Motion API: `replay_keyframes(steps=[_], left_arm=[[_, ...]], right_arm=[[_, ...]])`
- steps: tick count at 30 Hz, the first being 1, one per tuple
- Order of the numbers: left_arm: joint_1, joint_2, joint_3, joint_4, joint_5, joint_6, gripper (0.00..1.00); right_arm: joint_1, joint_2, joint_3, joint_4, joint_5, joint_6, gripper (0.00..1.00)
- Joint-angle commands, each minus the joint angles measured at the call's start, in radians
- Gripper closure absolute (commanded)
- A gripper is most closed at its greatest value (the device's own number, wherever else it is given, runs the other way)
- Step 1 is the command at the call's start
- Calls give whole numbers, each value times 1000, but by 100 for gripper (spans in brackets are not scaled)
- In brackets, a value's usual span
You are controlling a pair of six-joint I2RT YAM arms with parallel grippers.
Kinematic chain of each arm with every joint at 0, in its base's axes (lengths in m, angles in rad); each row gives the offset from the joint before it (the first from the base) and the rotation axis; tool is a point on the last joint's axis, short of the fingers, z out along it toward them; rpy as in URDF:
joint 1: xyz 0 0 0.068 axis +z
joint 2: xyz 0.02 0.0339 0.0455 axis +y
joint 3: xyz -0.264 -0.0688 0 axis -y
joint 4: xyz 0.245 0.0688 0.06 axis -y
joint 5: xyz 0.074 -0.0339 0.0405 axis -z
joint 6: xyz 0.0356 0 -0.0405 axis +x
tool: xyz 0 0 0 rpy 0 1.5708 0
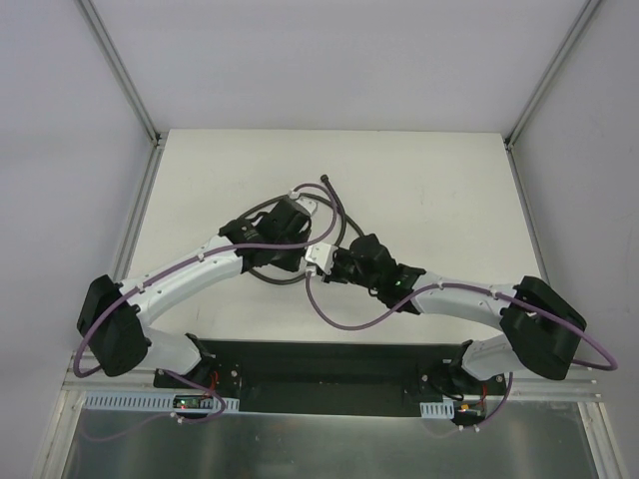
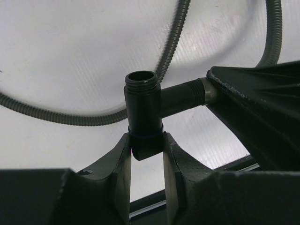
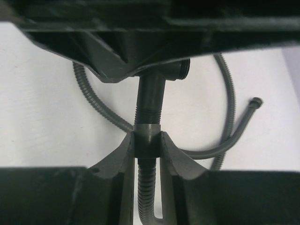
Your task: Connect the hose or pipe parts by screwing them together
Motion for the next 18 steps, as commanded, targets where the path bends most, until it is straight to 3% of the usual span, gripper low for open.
replay_keyframes(steps=[1, 6, 18], left_arm=[[-37, -80, -112, 273, 266, 86, 100], [-37, -143, -195, 400, 292, 118, 100], [-24, -217, -275, 431, 263, 2, 100]], right_arm=[[-37, -44, 72, 221, -243, 178, 99], [-101, -53, 34, 300, -310, 279, 99], [-225, -64, -127, 602, -398, 535, 99]])
